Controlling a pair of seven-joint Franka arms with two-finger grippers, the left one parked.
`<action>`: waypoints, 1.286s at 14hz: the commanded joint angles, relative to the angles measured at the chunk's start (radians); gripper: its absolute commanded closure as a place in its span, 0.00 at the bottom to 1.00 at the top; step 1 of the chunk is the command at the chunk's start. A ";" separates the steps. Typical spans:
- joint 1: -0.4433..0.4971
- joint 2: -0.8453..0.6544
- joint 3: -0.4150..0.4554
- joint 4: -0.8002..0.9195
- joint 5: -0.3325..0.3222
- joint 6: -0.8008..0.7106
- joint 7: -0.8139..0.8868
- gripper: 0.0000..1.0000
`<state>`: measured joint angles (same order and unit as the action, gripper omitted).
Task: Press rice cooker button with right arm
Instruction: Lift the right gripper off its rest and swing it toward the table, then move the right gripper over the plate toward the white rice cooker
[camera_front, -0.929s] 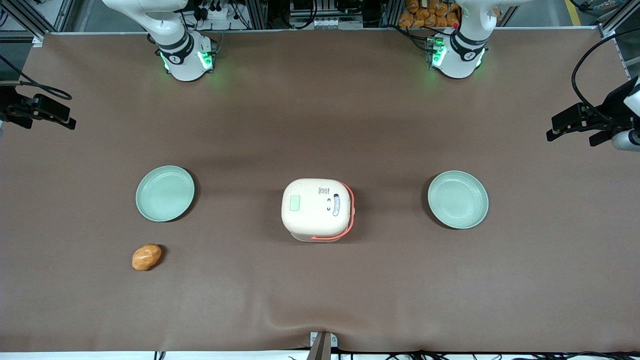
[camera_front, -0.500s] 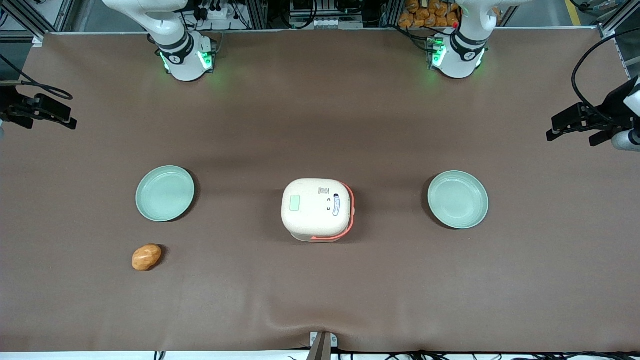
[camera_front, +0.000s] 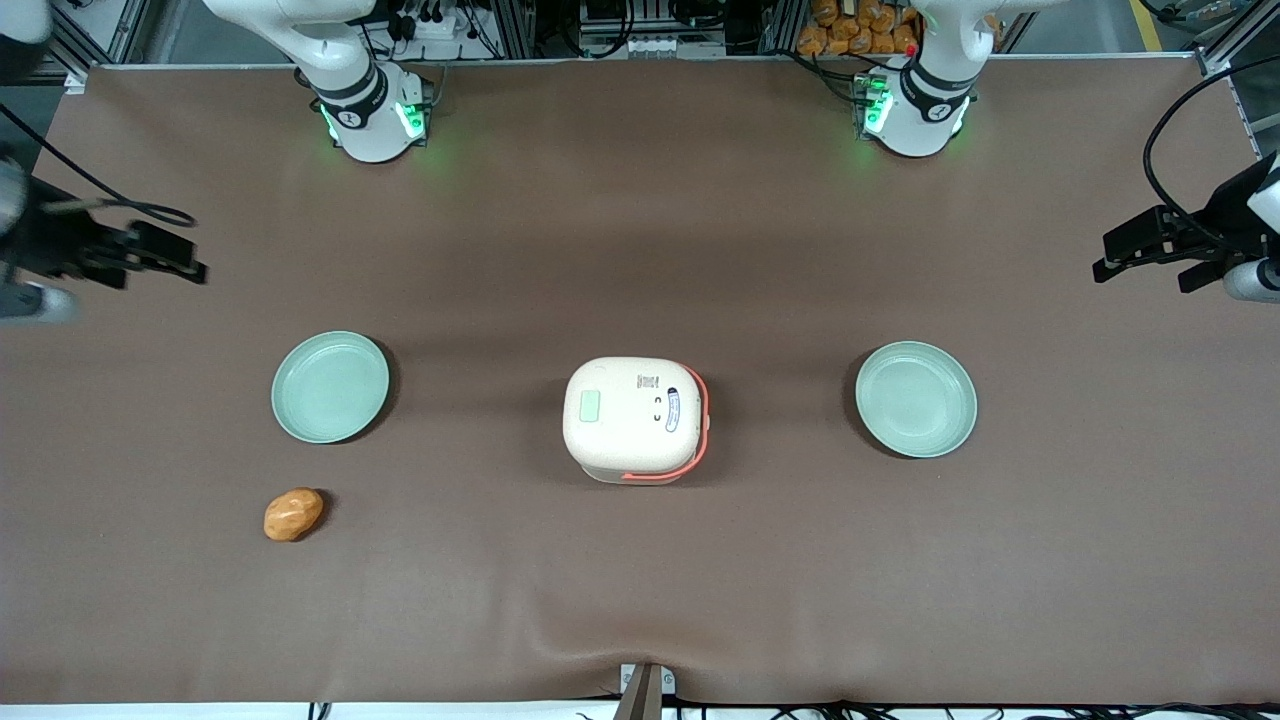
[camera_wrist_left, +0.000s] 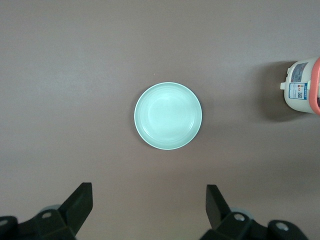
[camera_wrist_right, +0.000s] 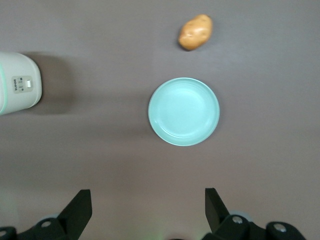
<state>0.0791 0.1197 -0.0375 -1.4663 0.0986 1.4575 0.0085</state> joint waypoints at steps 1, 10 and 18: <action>0.072 0.080 -0.002 0.061 0.004 -0.012 0.082 0.00; 0.290 0.261 -0.001 0.061 0.018 0.262 0.220 0.00; 0.421 0.379 -0.001 0.063 0.047 0.506 0.392 0.06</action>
<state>0.4841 0.4648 -0.0290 -1.4363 0.1241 1.9371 0.3723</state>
